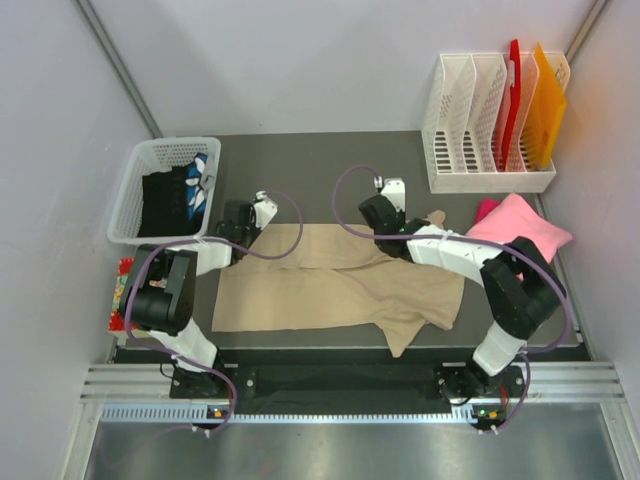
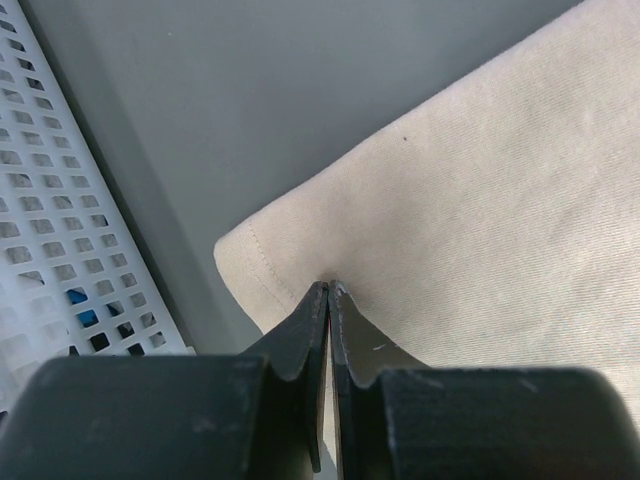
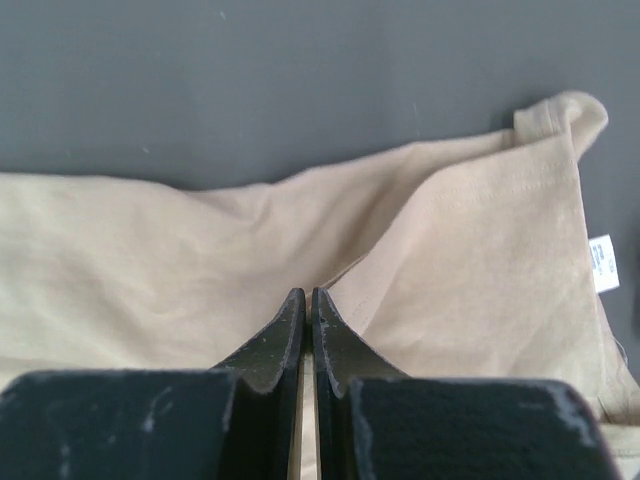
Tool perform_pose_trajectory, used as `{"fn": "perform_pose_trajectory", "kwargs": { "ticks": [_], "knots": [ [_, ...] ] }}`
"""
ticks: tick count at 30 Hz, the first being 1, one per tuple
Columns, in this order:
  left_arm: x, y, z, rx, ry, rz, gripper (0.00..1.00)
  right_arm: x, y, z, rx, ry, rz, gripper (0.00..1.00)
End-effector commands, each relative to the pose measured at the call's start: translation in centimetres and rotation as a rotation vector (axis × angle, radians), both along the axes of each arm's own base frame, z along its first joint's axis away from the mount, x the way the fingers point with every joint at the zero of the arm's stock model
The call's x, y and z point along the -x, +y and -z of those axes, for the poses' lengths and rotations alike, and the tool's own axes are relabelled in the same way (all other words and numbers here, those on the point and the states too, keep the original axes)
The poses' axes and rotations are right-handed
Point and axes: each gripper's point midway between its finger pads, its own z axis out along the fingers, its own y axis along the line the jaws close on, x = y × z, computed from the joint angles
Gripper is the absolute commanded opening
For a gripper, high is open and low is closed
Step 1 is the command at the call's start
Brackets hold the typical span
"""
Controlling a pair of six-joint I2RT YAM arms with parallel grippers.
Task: Fold and stack the t-shirts
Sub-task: Fold the tshirt
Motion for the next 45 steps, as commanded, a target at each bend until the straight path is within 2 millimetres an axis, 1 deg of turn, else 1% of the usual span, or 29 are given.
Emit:
{"fn": "perform_pose_trajectory", "kwargs": {
  "ticks": [1, 2, 3, 4, 5, 6, 7, 11, 14, 16, 21, 22, 23, 24, 26, 27, 28, 29, 30, 31, 32, 33, 34, 35, 37, 38, 40, 41, 45],
  "knots": [
    [-0.6, 0.3, -0.2, -0.03, -0.034, -0.001, 0.08, 1.7, -0.7, -1.3, -0.004, -0.044, 0.025, 0.0],
    [-0.8, 0.3, -0.3, -0.03, -0.038, -0.002, 0.08, 2.1, -0.9, -1.5, -0.01, -0.052, 0.031, 0.0],
    [-0.9, 0.3, -0.1, -0.032, -0.035, -0.001, 0.08, 2.6, -0.9, -2.5, -0.04, -0.074, 0.034, 0.0],
    [-0.9, 0.3, 0.0, -0.034, -0.03, -0.002, 0.08, 3.4, -1.3, -1.9, -0.034, -0.065, 0.034, 0.0],
    [-1.1, 0.4, -0.2, -0.035, -0.035, -0.004, 0.08, 3.9, -1.5, -2.0, -0.04, -0.069, 0.036, 0.0],
    [-1.1, 0.3, 0.1, -0.036, -0.029, -0.004, 0.08, 4.6, -1.2, -2.6, -0.066, -0.084, 0.028, 0.0],
    [-1.2, 0.4, 0.1, -0.038, -0.028, -0.006, 0.08, 5.4, -1.7, -1.9, -0.051, -0.07, 0.03, 0.0],
    [-1.5, 0.5, 0.2, -0.045, -0.027, -0.011, 0.08, 7.5, -2.0, -1.7, -0.056, -0.081, 0.036, 0.0],
    [-1.4, 0.4, 0.2, -0.04, -0.025, -0.007, 0.08, 9.1, -1.5, -0.8, -0.067, -0.072, 0.022, 0.0],
    [-1.4, 0.3, -0.1, -0.036, -0.034, -0.008, 0.08, 10.2, -1.1, 0.3, -0.068, -0.06, 0.017, 0.01],
    [-1.3, 0.4, -0.4, -0.037, -0.039, -0.008, 0.08, 12.3, -0.5, 2.7, -0.058, -0.028, 0.008, 0.09],
    [-1.3, 0.4, -0.5, -0.04, -0.039, -0.008, 0.08, 12.5, -0.5, 2.8, -0.055, -0.028, 0.012, 0.14],
    [-1.3, 0.5, -0.5, -0.041, -0.039, -0.009, 0.08, 12.7, -0.5, 3.1, -0.06, -0.023, 0.018, 0.26],
    [-1.3, 0.5, -0.5, -0.04, -0.04, -0.009, 0.08, 13.2, -0.4, 3.2, -0.057, -0.016, 0.01, 0.3],
    [-1.2, 0.4, -0.5, -0.038, -0.043, -0.007, 0.08, 13.6, -0.3, 3.2, -0.07, -0.021, 0.017, 0.32],
    [-1.2, 0.4, -0.5, -0.039, -0.041, -0.006, 0.08, 13.9, 0.2, 2.7, -0.085, -0.028, 0.005, 0.33],
    [-1.2, 0.5, -0.4, -0.042, -0.04, -0.006, 0.08, 14.2, 0.1, 2.4, -0.081, -0.034, 0.001, 0.33],
    [-1.2, 0.5, -0.5, -0.043, -0.042, -0.008, 0.08, 14.4, 0.2, 2.0, -0.093, -0.042, 0.003, 0.34],
    [-1.2, 0.6, -0.5, -0.047, -0.043, -0.008, 0.08, 14.6, 0.6, 0.8, -0.122, -0.064, -0.009, 0.35],
    [-1.1, 0.6, -0.5, -0.049, -0.044, -0.008, 0.08, 14.3, 0.4, 0.0, -0.123, -0.089, -0.001, 0.38],
    [-1.1, 0.6, -0.6, -0.05, -0.044, -0.008, 0.08, 13.9, 0.1, -0.8, -0.107, -0.117, -0.003, 0.43],
    [-1.2, 0.6, -0.7, -0.049, -0.047, -0.009, 0.08, 12.9, -0.5, -2.4, -0.117, -0.157, 0.032, 0.45],
    [-1.2, 0.6, -0.7, -0.046, -0.045, -0.009, 0.08, 12.1, -1.0, -3.3, -0.114, -0.182, 0.056, 0.45],
    [-1.2, 0.5, -0.9, -0.042, -0.046, -0.008, 0.08, 10.6, -2.0, -4.5, -0.105, -0.2, 0.09, 0.45],
    [-1.0, 0.4, -0.9, -0.032, -0.043, -0.008, 0.08, 8.7, -2.6, -5.3, -0.119, -0.209, 0.115, 0.46],
    [-0.8, 0.4, -1.0, -0.033, -0.043, -0.007, 0.08, 6.8, -3.5, -6.0, -0.114, -0.224, 0.147, 0.46],
    [-0.7, 0.4, -1.1, -0.031, -0.048, -0.008, 0.08, 5.1, -4.0, -6.3, -0.119, -0.218, 0.16, 0.47],
    [-0.6, 0.3, -1.2, -0.03, -0.046, -0.006, 0.08, 3.5, -4.7, -6.3, -0.102, -0.21, 0.183, 0.46],
    [-0.4, 0.2, -1.2, -0.023, -0.044, -0.005, 0.08, 1.1, -4.7, -6.2, -0.064, -0.186, 0.19, 0.47]
  ]
}}
